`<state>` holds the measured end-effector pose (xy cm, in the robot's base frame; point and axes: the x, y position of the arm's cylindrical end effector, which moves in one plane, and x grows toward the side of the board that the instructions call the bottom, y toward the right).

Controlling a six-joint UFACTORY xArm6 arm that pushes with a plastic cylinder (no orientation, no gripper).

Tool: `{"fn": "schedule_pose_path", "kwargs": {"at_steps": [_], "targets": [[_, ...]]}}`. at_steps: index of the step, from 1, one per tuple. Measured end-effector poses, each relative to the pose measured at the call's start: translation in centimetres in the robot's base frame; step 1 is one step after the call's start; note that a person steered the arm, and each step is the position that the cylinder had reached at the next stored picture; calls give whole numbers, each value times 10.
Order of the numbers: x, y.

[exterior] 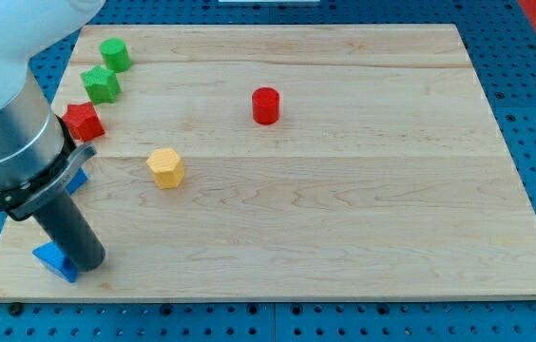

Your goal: Place the yellow hexagon above the green star

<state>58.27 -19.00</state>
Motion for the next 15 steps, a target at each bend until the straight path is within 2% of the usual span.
{"fn": "schedule_pose_path", "kwargs": {"at_steps": [2, 3, 4, 7, 10, 12, 15], "targets": [[0, -14], [-4, 12], [-28, 52], [-107, 58], [-163, 127], [-222, 129], [-224, 81]]}}
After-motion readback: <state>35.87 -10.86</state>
